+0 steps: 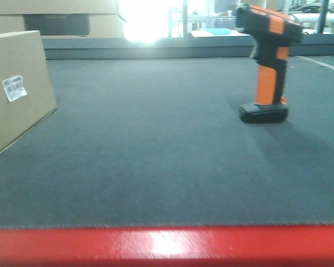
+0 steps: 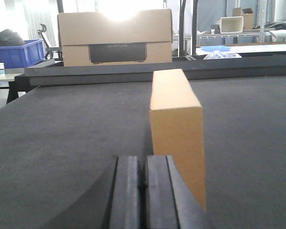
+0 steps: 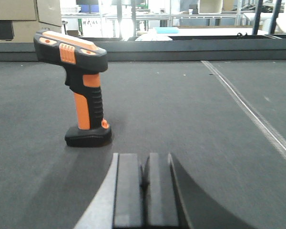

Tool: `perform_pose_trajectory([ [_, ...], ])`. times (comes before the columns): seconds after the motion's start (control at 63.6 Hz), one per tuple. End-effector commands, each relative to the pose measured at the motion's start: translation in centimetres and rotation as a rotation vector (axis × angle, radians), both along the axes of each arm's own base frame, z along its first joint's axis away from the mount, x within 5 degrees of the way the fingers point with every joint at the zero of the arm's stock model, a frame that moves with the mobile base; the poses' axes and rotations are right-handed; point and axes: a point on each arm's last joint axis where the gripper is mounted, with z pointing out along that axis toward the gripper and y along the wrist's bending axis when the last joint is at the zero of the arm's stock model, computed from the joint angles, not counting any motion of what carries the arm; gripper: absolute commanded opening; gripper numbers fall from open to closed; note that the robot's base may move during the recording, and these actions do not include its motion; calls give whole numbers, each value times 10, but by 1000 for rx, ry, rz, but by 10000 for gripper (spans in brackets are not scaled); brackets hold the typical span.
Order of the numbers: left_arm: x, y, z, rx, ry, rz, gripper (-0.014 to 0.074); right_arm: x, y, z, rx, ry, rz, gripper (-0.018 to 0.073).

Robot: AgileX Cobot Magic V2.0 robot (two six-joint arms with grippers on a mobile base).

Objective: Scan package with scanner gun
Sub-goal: 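Reach the left gripper toward the cardboard box on the mat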

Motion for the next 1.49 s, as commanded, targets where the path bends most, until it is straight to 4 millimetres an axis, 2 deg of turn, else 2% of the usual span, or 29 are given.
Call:
perform_pose_trajectory([
  [0.0, -1, 0, 3, -15, -24, -7, -111, 0, 0, 2, -12, -24, -7, -154],
  [1.21, -1, 0, 3, -15, -24, -6, -111, 0, 0, 2, -12, -24, -7, -154],
  [1.477, -1, 0, 3, -15, -27, -6, -111, 0, -1, 7, -16, -80, -12, -154],
])
